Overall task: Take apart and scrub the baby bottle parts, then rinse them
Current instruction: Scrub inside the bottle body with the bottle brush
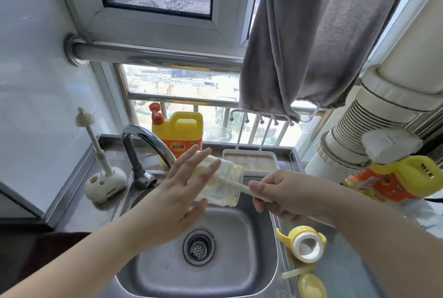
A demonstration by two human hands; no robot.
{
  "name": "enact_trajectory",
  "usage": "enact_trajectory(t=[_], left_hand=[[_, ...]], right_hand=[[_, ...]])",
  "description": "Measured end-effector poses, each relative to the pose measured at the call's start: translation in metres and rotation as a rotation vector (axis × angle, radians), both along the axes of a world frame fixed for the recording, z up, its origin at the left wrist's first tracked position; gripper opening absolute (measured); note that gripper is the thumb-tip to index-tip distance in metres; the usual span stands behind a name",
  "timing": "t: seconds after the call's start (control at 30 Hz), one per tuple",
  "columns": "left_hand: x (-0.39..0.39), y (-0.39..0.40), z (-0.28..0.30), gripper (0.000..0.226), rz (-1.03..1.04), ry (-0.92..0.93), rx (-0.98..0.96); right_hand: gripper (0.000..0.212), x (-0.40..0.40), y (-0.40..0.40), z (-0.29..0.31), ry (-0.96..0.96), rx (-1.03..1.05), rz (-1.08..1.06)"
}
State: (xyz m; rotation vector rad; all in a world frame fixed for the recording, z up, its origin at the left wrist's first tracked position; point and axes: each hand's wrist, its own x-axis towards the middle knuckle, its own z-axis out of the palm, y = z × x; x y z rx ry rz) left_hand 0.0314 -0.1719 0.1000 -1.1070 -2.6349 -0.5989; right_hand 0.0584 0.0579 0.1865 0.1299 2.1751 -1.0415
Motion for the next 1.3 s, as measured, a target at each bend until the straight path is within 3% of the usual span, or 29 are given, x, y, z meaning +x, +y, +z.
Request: enact_trajectory(t=[0.07,0.17,0.27,0.4,0.53,0.6,0.87,0.93,0.97,1.03,1.17,1.23,1.3], left_hand=[[-0.004,-0.001,0.009,0.071,0.013,0.009,-0.025],[-0.013,0.003,0.028,0.103,0.118,-0.142,-0.143],[-0.017,0.008,0.034,0.101,0.114,-0.163,-0.258],[-0.013,0.001,0.032,0.097,0.082,-0.160,-0.144],[-0.013,0.000,0.025,0.096,0.043,-0.143,-0.042],[-0.016,0.000,0.024,0.092,0.050,-0.058,0.001],[-0.015,0.004,0.016,0.079,0.001,0.113,0.051],[-0.014,0.005,0.016,0.078,-0.003,0.120,0.072],[-0.013,0.005,0.015,0.077,-0.009,0.124,0.063],[-0.013,0.004,0.010,0.077,-0.007,0.133,0.040],[-0.014,0.000,0.007,0.085,0.039,0.047,0.096],[-0.016,-0.001,0.010,0.086,0.038,0.046,0.093],[-0.018,-0.003,0.010,0.085,0.021,0.082,0.067]], right_hand=[[0.045,0.001,0.000,0.002,0.018,0.056,0.037],[0.043,0.004,-0.004,0.003,0.120,0.179,0.127],[0.041,0.006,-0.004,0.002,0.187,0.257,0.217],[0.030,0.006,0.013,0.008,0.251,0.445,0.290],[0.031,-0.001,0.019,0.012,0.701,0.849,0.337],[0.032,-0.001,0.016,0.007,0.795,0.867,0.340],[0.032,0.004,0.010,0.001,0.030,0.050,0.156],[0.034,0.005,0.012,0.003,-0.091,-0.052,0.110],[0.034,0.005,0.012,0.003,-0.061,0.009,0.137],[0.032,0.001,0.011,0.003,0.174,0.318,0.245],[0.021,-0.002,0.009,-0.002,0.899,0.901,0.397],[0.023,0.002,0.003,-0.003,1.107,0.959,0.394],[0.019,0.005,-0.001,-0.005,0.930,0.805,0.357]])
